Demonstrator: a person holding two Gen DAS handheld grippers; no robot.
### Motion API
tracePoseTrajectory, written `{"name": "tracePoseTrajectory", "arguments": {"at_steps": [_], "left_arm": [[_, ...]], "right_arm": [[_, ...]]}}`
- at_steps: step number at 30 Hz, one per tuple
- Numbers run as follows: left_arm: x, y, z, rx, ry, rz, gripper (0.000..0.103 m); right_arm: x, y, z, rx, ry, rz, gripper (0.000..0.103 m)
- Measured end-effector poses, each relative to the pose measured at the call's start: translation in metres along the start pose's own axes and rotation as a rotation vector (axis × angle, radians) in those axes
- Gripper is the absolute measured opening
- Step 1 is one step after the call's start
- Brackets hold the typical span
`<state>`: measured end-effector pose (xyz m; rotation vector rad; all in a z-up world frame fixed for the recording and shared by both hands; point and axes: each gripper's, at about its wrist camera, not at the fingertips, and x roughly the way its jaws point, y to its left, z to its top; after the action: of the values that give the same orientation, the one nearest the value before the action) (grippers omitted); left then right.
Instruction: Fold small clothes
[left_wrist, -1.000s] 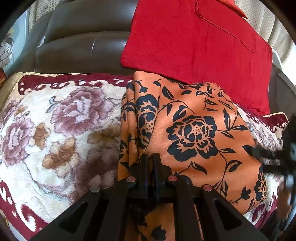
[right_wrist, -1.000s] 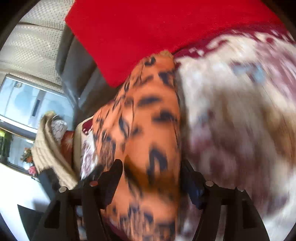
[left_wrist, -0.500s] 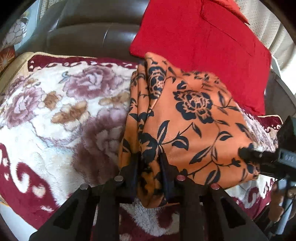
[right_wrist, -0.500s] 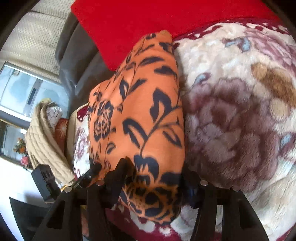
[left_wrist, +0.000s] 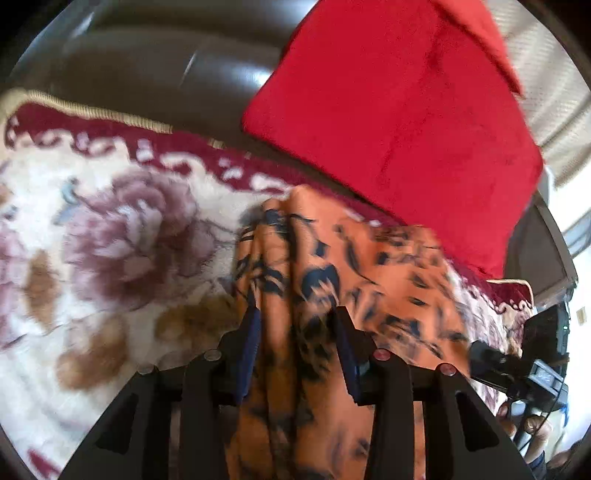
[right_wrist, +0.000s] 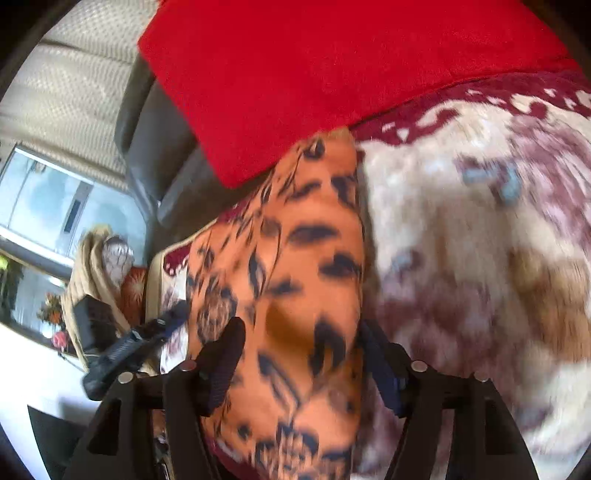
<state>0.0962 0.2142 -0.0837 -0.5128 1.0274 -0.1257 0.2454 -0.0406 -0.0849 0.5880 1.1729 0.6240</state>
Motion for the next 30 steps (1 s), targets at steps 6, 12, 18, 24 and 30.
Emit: {"name": "tracePoseTrajectory", "arguments": {"at_steps": [6,12,18,24,30], "left_arm": [[-0.001,-0.004,0.003,0.022,-0.023,0.026,0.023],[-0.031,-0.026,-0.015,0.091,-0.102,0.086,0.025],[-0.073,-0.047,-0.051,0.161,-0.174,0.129,0.042],[-0.083,-0.049,-0.065,0.182,-0.171,0.152,0.042],[-0.091,-0.054,-0.069,0.187,-0.184,0.147,0.046]], "right_arm": [[0.036,0.002,0.016,-0.052,0.057,-0.065,0.047],[0.014,0.007,0.003,-0.047,0.019,-0.091,0.058],[-0.012,0.011,-0.034,-0.066,0.002,-0.068,0.067],[0.001,0.017,-0.061,-0.056,0.033,-0.084,0.067],[0.001,0.021,-0.067,-0.058,0.024,-0.095,0.068]]}}
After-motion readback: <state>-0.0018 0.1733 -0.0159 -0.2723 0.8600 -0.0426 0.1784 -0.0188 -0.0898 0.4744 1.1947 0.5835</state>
